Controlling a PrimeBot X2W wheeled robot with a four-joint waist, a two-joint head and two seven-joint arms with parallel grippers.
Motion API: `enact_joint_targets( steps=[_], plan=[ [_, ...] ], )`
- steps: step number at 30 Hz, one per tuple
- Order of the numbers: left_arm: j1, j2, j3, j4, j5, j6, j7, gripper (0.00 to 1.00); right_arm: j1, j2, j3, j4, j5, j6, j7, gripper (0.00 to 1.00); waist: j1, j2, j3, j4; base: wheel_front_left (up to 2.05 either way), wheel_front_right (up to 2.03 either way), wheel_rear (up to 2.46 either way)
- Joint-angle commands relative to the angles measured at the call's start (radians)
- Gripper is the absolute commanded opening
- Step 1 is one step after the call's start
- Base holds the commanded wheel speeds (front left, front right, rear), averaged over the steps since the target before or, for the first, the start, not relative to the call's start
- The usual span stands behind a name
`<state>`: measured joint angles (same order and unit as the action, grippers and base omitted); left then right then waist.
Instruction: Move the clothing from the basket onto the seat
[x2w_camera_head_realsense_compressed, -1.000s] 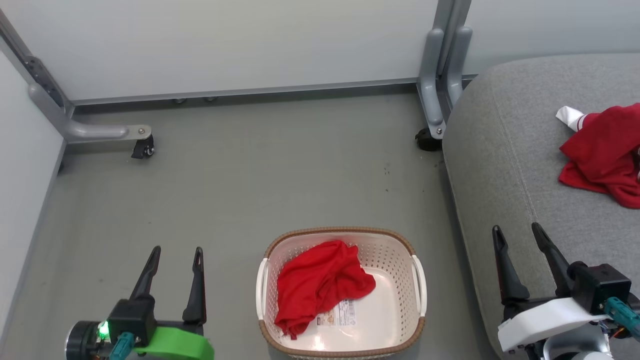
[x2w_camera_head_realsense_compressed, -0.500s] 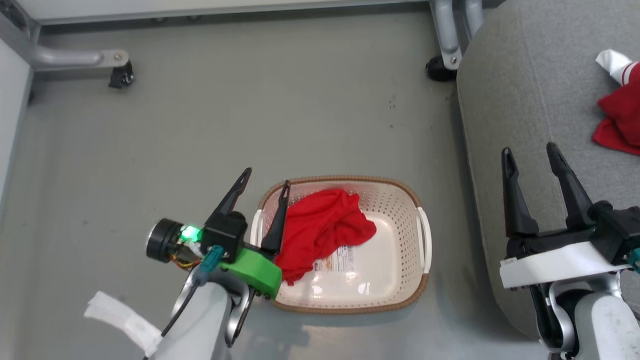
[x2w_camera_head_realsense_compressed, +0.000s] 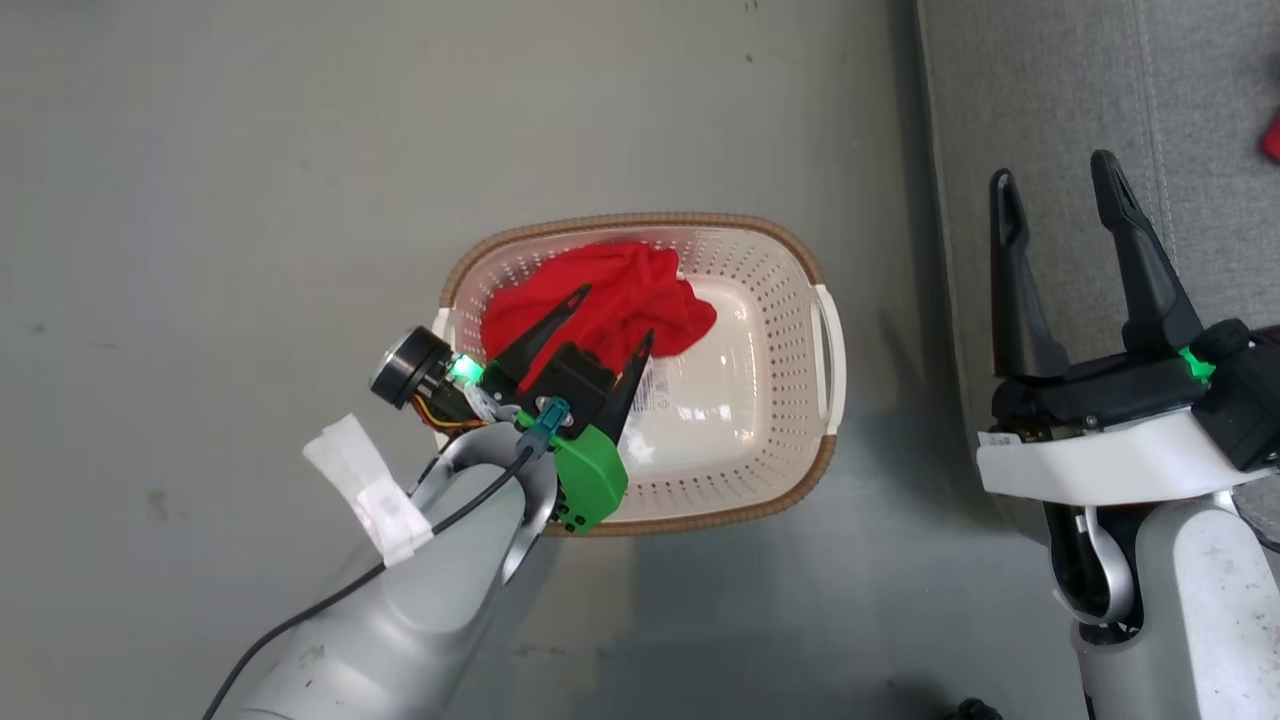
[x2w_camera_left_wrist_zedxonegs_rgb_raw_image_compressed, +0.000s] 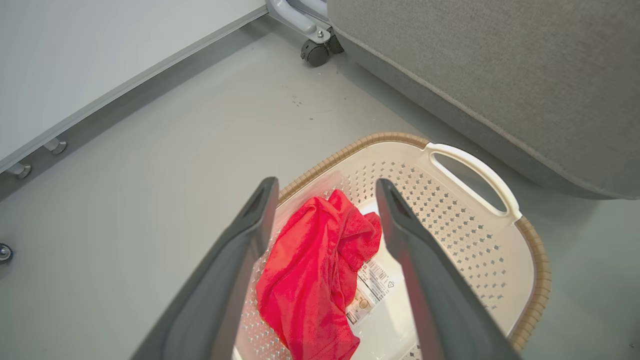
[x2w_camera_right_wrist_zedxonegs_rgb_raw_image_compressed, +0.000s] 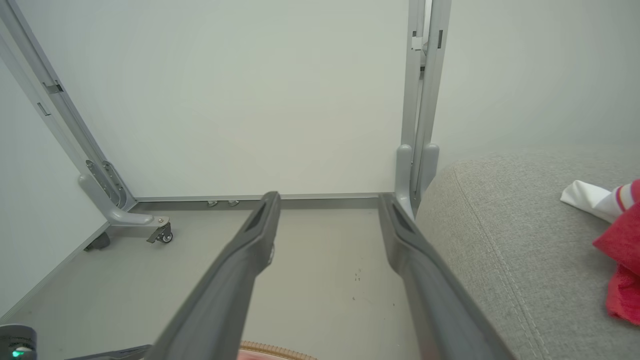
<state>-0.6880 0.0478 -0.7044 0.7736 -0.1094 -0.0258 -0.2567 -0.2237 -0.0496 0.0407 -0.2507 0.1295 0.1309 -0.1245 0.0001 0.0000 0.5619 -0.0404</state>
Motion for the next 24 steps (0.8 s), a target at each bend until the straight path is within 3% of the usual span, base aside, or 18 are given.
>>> enact_joint_targets(
  steps=[1,11,24],
  plan=[
    [-0.041,0.006,-0.016,0.027,-0.008,0.006,0.002,1.0,-0.023,-0.002,0.005,-0.006,0.008,0.0,-0.011,1.0,-0.0001,0.0,0.125,-0.077,0.0,0.0,0.0],
    [-0.213,0.006,-0.119,0.25,-0.018,0.04,0.042,1.0,-0.065,-0.002,0.031,-0.019,0.036,0.0,-0.06,1.0,-0.0001,0.0,0.267,-0.145,0.0,0.0,0.0],
    [-0.366,0.037,-0.163,0.478,0.013,0.058,0.131,1.0,-0.091,-0.001,0.08,0.0,0.084,0.0,-0.109,1.0,-0.0001,0.0,0.374,-0.214,0.0,0.0,0.0]
  ],
)
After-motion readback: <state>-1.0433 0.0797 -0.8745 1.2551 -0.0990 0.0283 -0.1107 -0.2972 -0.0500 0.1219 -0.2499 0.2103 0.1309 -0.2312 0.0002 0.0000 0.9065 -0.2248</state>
